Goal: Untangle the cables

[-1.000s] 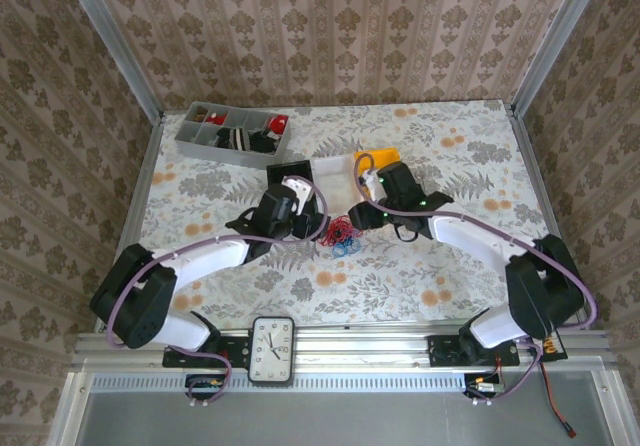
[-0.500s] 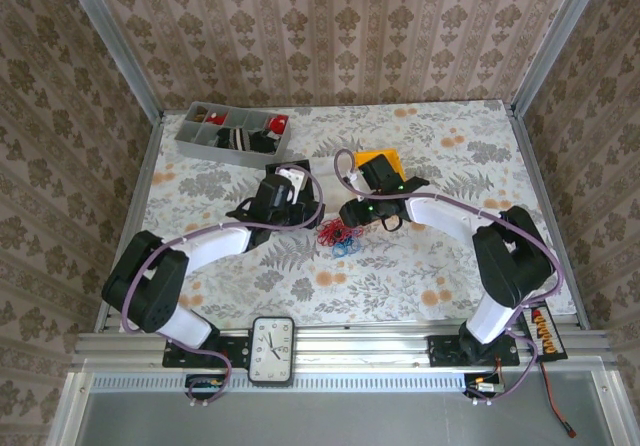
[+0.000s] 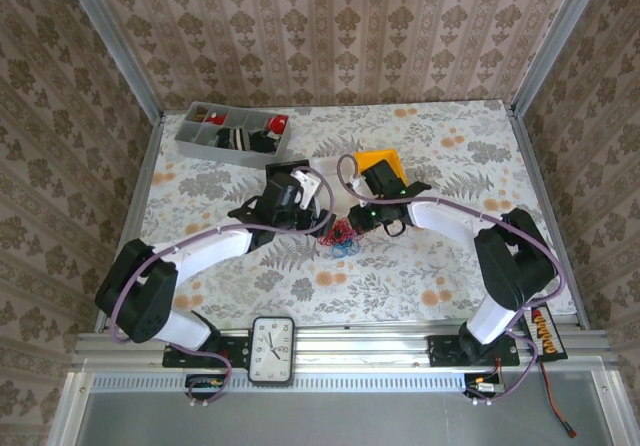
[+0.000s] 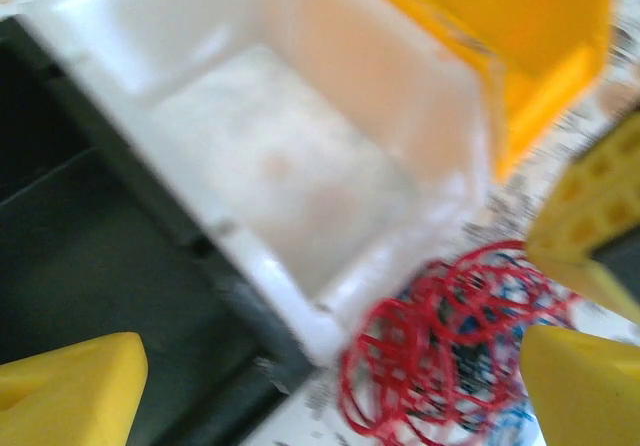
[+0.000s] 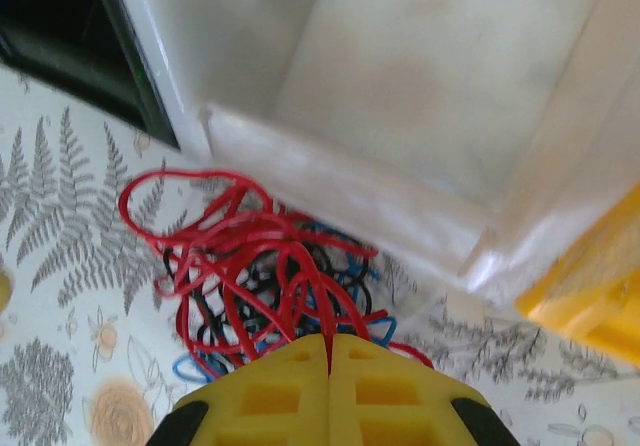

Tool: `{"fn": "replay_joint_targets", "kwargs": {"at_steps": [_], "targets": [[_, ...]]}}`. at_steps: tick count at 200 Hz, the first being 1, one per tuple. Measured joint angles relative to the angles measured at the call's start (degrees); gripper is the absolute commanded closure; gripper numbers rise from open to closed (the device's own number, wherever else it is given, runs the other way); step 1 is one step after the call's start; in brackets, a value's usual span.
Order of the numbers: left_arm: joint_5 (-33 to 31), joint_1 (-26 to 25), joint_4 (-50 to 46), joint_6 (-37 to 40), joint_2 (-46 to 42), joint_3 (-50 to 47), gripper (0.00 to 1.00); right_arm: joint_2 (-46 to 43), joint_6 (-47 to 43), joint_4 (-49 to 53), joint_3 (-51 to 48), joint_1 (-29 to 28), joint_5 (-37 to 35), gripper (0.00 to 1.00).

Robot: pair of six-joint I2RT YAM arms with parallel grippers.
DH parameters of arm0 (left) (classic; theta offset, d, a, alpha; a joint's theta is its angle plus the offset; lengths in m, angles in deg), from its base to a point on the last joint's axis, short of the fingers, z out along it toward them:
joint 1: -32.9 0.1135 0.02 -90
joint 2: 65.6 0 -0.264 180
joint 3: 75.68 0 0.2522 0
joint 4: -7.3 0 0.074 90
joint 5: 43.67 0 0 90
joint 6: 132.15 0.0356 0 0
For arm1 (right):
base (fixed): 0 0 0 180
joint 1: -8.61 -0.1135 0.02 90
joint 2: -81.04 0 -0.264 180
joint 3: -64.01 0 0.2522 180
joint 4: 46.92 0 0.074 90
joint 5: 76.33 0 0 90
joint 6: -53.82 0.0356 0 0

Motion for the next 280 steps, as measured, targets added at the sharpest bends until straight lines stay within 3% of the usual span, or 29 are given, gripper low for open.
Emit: {"fn": "replay_joint_targets", "kwargs": {"at_steps": [43, 88, 148, 203, 236, 280], "targets": [[2.43, -3.39, -3.45, 3.43, 1.73, 0.57, 0.06, -5.29, 4.61, -3.28, -5.9, 0.0, 4.11, 1.0], [2.84, -4.07, -3.5, 4.96, 9.33, 3.56, 0.21, -6.93, 7.32, -4.33, -9.51, 0.0, 6.78, 1.0], [3.3, -4.04, -3.96, 7.1, 13.73, 5.99, 0.63, -10.78, 9.09, -3.48, -9.81, 0.0, 4.66, 1.0], [3.67, -4.07, -3.89, 6.8, 15.76, 5.84, 1.0, -10.86, 10.34, -2.1, -5.73, 0.0, -3.34, 1.0], [2.95, -4.07, -3.04, 6.99, 15.45, 4.26, 1.0, -10.8, 11.87, -1.6, -3.69, -0.11, -12.48, 1.0], [-0.04, -4.04, -0.83, 5.25, 12.02, -0.76, 1.0, -10.8, 17.62, 1.64, -0.13, -0.44, -30.56, 1.0]]}}
